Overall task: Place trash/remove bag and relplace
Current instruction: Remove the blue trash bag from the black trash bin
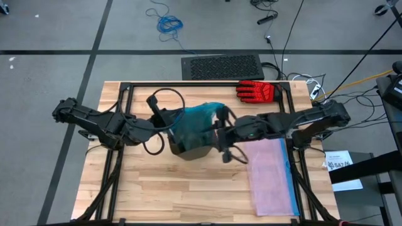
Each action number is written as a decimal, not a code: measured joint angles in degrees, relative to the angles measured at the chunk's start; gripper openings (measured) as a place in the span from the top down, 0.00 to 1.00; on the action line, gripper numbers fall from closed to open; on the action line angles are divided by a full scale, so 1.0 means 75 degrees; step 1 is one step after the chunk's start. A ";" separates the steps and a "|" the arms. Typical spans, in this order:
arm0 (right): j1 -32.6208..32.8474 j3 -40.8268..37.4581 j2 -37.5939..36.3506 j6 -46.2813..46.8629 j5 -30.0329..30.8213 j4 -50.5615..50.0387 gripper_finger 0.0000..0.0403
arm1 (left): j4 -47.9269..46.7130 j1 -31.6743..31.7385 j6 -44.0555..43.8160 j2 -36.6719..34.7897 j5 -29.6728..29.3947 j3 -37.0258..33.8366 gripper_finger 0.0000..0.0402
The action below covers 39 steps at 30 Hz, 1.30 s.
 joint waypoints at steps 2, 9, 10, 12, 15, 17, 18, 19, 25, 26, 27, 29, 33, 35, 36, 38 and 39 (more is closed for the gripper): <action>-0.0104 -0.0026 0.0311 -0.0074 -0.0011 0.0353 0.54 | -0.0004 0.0000 -0.0001 0.0000 0.0001 0.0007 1.00; -0.0407 -0.0032 0.0576 -0.0560 0.0933 0.0931 0.54 | -0.0066 -0.0087 -0.0018 0.0000 0.0510 0.0013 1.00; -0.0414 -0.0032 0.0503 -0.0642 0.1121 0.0852 0.54 | -0.0073 -0.0136 -0.0020 0.0000 0.0529 0.0013 1.00; -0.0322 -0.0029 0.0332 -0.0830 0.1339 0.0846 0.54 | -0.0085 -0.0192 -0.0018 0.0000 0.0537 0.0014 1.00; -0.0132 -0.0014 0.0178 -0.1226 0.1579 0.0864 0.54 | -0.0107 -0.0230 -0.0020 0.0000 0.0539 0.0014 1.00; -0.0059 -0.0014 0.0177 -0.1482 0.1888 0.0876 0.54 | -0.0137 -0.0227 -0.0066 0.0000 0.0539 0.0015 1.00; -0.0059 -0.0017 0.0180 -0.1603 0.2061 0.0884 0.54 | -0.0200 -0.0227 -0.0145 0.0000 0.0539 0.0015 1.00; -0.0067 -0.0017 0.0182 -0.1709 0.2202 0.0907 0.54 | -0.0275 -0.0227 -0.0206 0.0000 0.0537 0.0015 1.00; -0.0189 -0.0023 0.0208 -0.2048 0.2303 0.1160 0.54 | -0.0602 -0.0224 -0.0523 0.0000 0.0659 0.0016 1.00; -0.0225 -0.0023 0.0203 -0.2122 0.2287 0.1325 0.54 | -0.0664 -0.0224 -0.0584 0.0000 0.0730 0.0018 1.00; -0.0259 -0.0018 0.0205 -0.2219 0.2253 0.1447 0.54 | -0.0702 -0.0224 -0.0605 0.0000 0.0791 0.0018 1.00; -0.0390 -0.0012 0.0266 -0.2407 0.2239 0.1568 0.54 | -0.0685 -0.0224 -0.0607 0.0000 0.1041 0.0018 1.00; -0.0749 -0.0035 0.0398 -0.2227 0.2200 0.1409 0.60 | -0.0683 -0.0224 -0.0607 0.0003 0.1452 0.0018 1.00; -0.0872 -0.0015 0.0398 -0.2035 0.2052 0.1375 0.69 | -0.0681 -0.0224 -0.0607 0.0003 0.1473 0.0018 1.00; -0.0906 -0.0012 0.0398 -0.1981 0.2013 0.1342 0.74 | -0.0679 -0.0224 -0.0604 0.0003 0.1472 0.0018 1.00; -0.0929 -0.0015 0.0413 -0.1985 0.1970 0.1206 0.88 | -0.0679 -0.0221 -0.0535 0.0003 0.1466 0.0018 1.00; -0.0929 -0.0017 0.0415 -0.2041 0.1908 0.1143 0.94 | -0.0673 -0.0224 -0.0446 0.0003 0.1459 0.0018 1.00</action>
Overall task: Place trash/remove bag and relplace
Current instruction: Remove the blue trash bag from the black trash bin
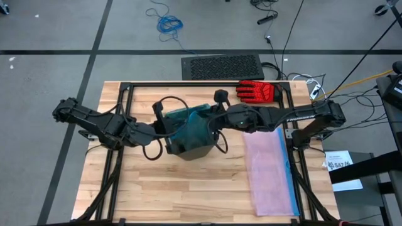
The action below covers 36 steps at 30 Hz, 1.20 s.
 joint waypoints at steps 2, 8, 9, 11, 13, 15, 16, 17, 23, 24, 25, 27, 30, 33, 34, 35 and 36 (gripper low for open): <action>0.0009 0.0000 0.0000 -0.0014 -0.0068 -0.0028 0.97 | 0.0008 0.0000 0.0069 0.0000 -0.0005 0.0000 1.00; 0.0009 -0.0003 -0.0072 0.0040 -0.0059 -0.0268 1.00 | 0.0006 0.0000 0.0109 0.0000 -0.0064 0.0002 0.94; 0.0009 -0.0003 -0.0117 0.0067 -0.0059 -0.0293 1.00 | 0.0005 0.0000 0.0110 0.0000 -0.0114 0.0003 0.92; 0.0009 -0.0003 -0.0202 0.0096 -0.0057 -0.0397 1.00 | -0.0006 0.0005 0.0113 0.0000 -0.0231 0.0003 0.89; 0.0009 -0.0003 -0.0260 0.0101 -0.0059 -0.0457 1.00 | -0.0014 0.0037 0.0111 0.0000 -0.0386 0.0003 0.86; 0.0001 -0.0003 -0.0322 0.0101 -0.0065 -0.0553 1.00 | -0.0026 0.0119 0.0113 0.0000 -0.0421 0.0003 0.83; -0.0016 -0.0003 -0.0340 0.0098 -0.0068 -0.0592 1.00 | -0.0041 0.0174 0.0115 0.0000 -0.0432 0.0003 0.82; -0.0042 -0.0003 -0.0365 0.0092 -0.0075 -0.0610 1.00 | -0.0043 0.0246 0.0123 0.0000 -0.0439 0.0003 0.82; -0.0419 -0.0003 -0.0443 0.0181 -0.0698 -0.0826 1.00 | -0.0063 0.0909 0.0328 0.0000 -0.0445 0.0003 0.81; -0.0526 -0.0003 -0.0443 0.0138 -0.0853 -0.0790 1.00 | -0.0077 0.1022 0.0417 0.0000 -0.0442 0.0003 0.81; -0.0628 -0.0003 -0.0444 0.0139 -0.0902 -0.0743 1.00 | -0.0066 0.1127 0.0469 -0.0017 -0.0432 0.0003 0.81; -0.0870 -0.0003 -0.0452 0.0496 -0.0919 -0.0697 1.00 | -0.0029 0.1327 0.0414 -0.0059 -0.0374 0.0062 0.81; -0.1289 -0.0003 -0.0452 0.1626 -0.1311 -0.0714 1.00 | 0.0032 0.1541 -0.0376 -0.0117 -0.0354 0.0389 0.81; -0.1533 -0.0003 -0.0452 0.2676 -0.1964 -0.0648 1.00 | -0.0026 0.1536 -0.1488 -0.0288 -0.0301 0.0736 0.81; -0.1526 -0.0003 -0.0452 0.2942 -0.2079 -0.0575 1.00 | -0.0029 0.1487 -0.1839 -0.0361 -0.0153 0.0858 0.81; -0.1487 -0.0003 -0.0454 0.3150 -0.2146 -0.0516 1.00 | -0.0032 0.1429 -0.2171 -0.0446 0.0069 0.0984 0.81; -0.1439 -0.0003 -0.0475 0.3303 -0.2223 -0.0485 1.00 | -0.0038 0.1362 -0.2484 -0.0534 0.0299 0.1117 0.81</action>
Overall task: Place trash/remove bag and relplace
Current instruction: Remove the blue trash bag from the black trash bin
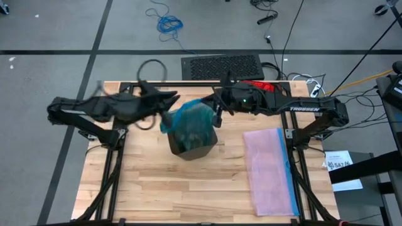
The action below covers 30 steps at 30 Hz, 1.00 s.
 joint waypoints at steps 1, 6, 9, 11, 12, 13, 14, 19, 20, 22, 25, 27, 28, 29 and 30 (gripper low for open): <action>0.0061 0.0000 -0.0021 0.0117 -0.0097 0.0017 1.00 | 0.0008 -0.0074 -0.0299 -0.0087 0.0187 0.0147 0.81; 0.0561 0.0140 -0.0123 0.0364 -0.0434 0.0262 1.00 | -0.0085 -0.0581 -0.2174 -0.0456 0.0333 0.0495 0.81; 0.0872 0.0331 -0.0157 0.0332 -0.0467 0.0280 1.00 | -0.0892 -0.0924 -0.3662 -0.0533 0.0417 0.0498 0.84; 0.1011 0.0425 -0.0157 0.0365 -0.0481 0.0302 1.00 | -0.1867 -0.1113 -0.4777 -0.0518 0.0521 0.0498 0.88; 0.1062 0.0453 -0.0157 0.0411 -0.0472 0.0306 1.00 | -0.2422 -0.1201 -0.5323 -0.0481 0.0526 0.0497 0.90; 0.1106 0.0465 -0.0157 0.0463 -0.0456 0.0310 1.00 | -0.2974 -0.1271 -0.5856 -0.0428 0.0524 0.0495 0.93; 0.1152 0.0466 -0.0157 0.0505 -0.0437 0.0301 1.00 | -0.3488 -0.1310 -0.6358 -0.0353 0.0511 0.0492 0.96; 0.1326 0.0466 -0.0157 0.0676 -0.0230 0.0226 1.00 | -0.5660 -0.1327 -0.8462 -0.0188 0.0366 0.0489 0.99; 0.1329 0.0466 -0.0157 0.0677 -0.0223 0.0181 1.00 | -0.6100 -0.1340 -0.8842 -0.0195 0.0363 0.0489 0.99; 0.1323 0.0466 -0.0157 0.0682 -0.0202 0.0123 1.00 | -0.6781 -0.1421 -0.9486 -0.0230 0.0374 0.0489 1.00; 0.1316 0.0466 -0.0157 0.0699 -0.0164 0.0122 1.00 | -0.6966 -0.1587 -0.9954 -0.0330 0.0588 0.0489 1.00; 0.1317 0.0466 -0.0157 0.0735 -0.0165 0.0118 1.00 | -0.6909 -0.1683 -1.0107 -0.0431 0.0740 0.0489 1.00; 0.1317 0.0466 -0.0157 0.0739 -0.0166 0.0114 1.00 | -0.6923 -0.1717 -1.0248 -0.0458 0.0788 0.0489 1.00; 0.1317 0.0466 -0.0157 0.0738 -0.0168 0.0113 1.00 | -0.6944 -0.1740 -1.0406 -0.0476 0.0826 0.0487 1.00; 0.1317 0.0466 -0.0157 0.0738 -0.0168 0.0113 1.00 | -0.6948 -0.1770 -1.0545 -0.0482 0.0863 0.0464 1.00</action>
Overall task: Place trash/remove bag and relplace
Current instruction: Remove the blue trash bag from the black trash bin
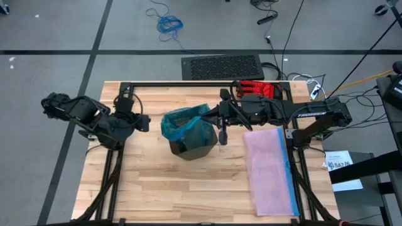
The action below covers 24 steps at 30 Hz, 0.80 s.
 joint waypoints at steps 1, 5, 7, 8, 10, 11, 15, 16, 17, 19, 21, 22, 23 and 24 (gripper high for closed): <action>0.0000 0.0000 0.0000 0.0000 0.0000 0.0000 1.00 | 0.0010 -0.0022 -0.0153 -0.0001 0.0079 -0.0071 1.00; 0.0000 0.0000 0.0000 0.0001 -0.0003 -0.0003 1.00 | 0.0366 -0.0165 -0.0769 -0.0027 0.0492 -0.0789 1.00; 0.0000 0.0000 0.0000 0.0001 -0.0058 -0.0003 1.00 | 0.1147 -0.0257 -0.1017 -0.0153 0.0528 -0.1385 1.00; 0.0000 0.0000 0.0000 0.0001 -0.0067 -0.0007 1.00 | 0.1610 -0.0302 -0.1123 -0.0244 0.0489 -0.1694 1.00; 0.0000 0.0000 0.0000 0.0001 -0.0111 -0.0020 1.00 | 0.2440 -0.0341 -0.1379 -0.0516 0.0291 -0.2387 1.00; 0.0003 0.0000 0.0000 0.0003 -0.0121 -0.0048 1.00 | 0.2759 -0.0343 -0.1603 -0.0673 0.0166 -0.2715 1.00; 0.0008 0.0000 0.0003 0.0003 -0.0321 -0.0149 1.00 | 0.3370 -0.0332 -0.3076 -0.1328 -0.0147 -0.3800 1.00; 0.0036 0.0000 0.0003 0.0003 -0.0329 -0.0180 1.00 | 0.3490 -0.0335 -0.3390 -0.1464 -0.0125 -0.3987 1.00; 0.0051 0.0000 0.0003 0.0003 -0.0329 -0.0208 1.00 | 0.3520 -0.0335 -0.3537 -0.1612 -0.0052 -0.4116 1.00; 0.0076 0.0000 0.0003 0.0003 -0.0336 -0.0276 1.00 | 0.3623 -0.0336 -0.3598 -0.1790 0.0026 -0.4282 0.98; 0.0119 0.0000 0.0004 0.0003 -0.0336 -0.0383 1.00 | 0.3898 -0.0298 -0.3597 -0.1859 0.0009 -0.4419 0.95; 0.0137 0.0000 0.0006 0.0001 -0.0336 -0.0401 1.00 | 0.4015 -0.0257 -0.3569 -0.1903 0.0012 -0.4470 0.93; 0.0140 0.0000 0.0006 0.0000 -0.0339 -0.0402 1.00 | 0.4130 -0.0220 -0.3511 -0.1940 0.0020 -0.4489 0.91; 0.0143 0.0000 0.0006 0.0000 -0.0338 -0.0402 1.00 | 0.4189 -0.0192 -0.3497 -0.1959 0.0020 -0.4489 0.89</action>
